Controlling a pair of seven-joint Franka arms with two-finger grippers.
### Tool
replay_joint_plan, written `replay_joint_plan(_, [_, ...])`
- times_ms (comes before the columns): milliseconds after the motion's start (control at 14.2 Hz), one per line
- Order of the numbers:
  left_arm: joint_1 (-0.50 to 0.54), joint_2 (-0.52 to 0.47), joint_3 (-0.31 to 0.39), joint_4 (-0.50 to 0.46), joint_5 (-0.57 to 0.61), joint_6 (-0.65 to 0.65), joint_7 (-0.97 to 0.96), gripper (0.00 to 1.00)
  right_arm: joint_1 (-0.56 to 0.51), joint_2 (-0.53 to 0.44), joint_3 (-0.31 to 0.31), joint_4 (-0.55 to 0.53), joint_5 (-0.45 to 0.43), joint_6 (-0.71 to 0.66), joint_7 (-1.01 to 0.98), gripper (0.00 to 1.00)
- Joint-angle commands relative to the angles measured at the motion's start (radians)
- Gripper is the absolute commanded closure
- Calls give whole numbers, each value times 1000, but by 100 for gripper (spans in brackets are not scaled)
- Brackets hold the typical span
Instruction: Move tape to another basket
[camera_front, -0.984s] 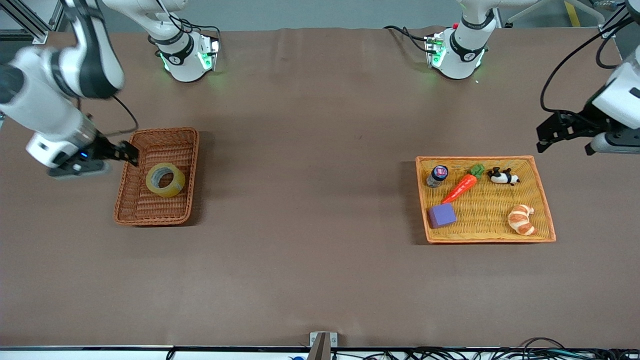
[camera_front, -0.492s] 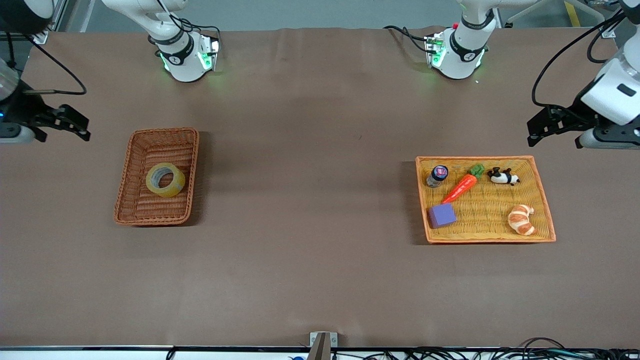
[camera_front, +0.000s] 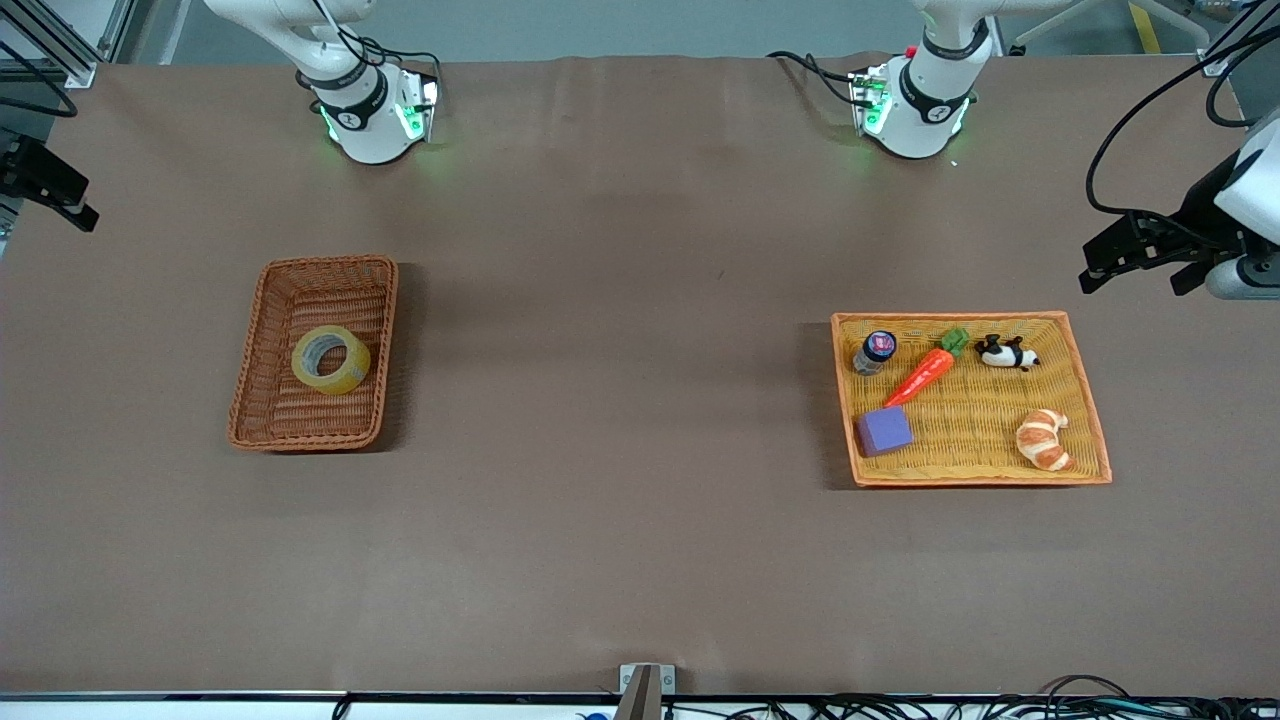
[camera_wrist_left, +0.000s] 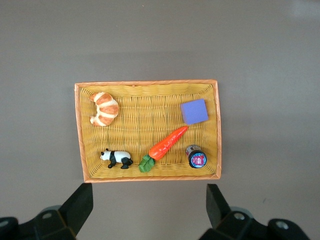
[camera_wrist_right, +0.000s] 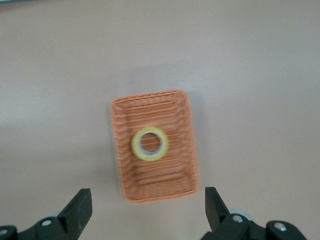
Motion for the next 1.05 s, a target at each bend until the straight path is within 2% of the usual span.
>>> replay_joint_plan(0, [2, -16, 0, 0, -12, -16, 29, 0, -120, 41, 98, 27, 56, -23, 44, 0])
replay_joint_plan(70, [2, -16, 0, 2, -9, -13, 35, 0, -139, 51, 132, 32, -13, -23, 23, 0])
replay_joint_plan(141, [1, -16, 0, 3, -7, -12, 35, 0, -127, 59, 134, 43, -51, -23, 3, 0])
replay_joint_plan(422, [2, -16, 1, 0, -6, -12, 32, 0, -79, 131, 99, 125, -65, -75, -6, 0])
replay_joint_plan(562, [2, -17, 3, 0, -4, -18, 18, 0, -75, 136, 96, 136, -64, -82, -17, 0])
replay_joint_plan(773, [4, -22, 3, -1, -3, -21, 15, 0, -72, 131, 91, 115, -62, -34, -63, 0])
replay_joint_plan(984, [2, -23, 4, -1, -3, -21, 15, 0, -72, 78, 88, -12, -64, 87, -80, 0])
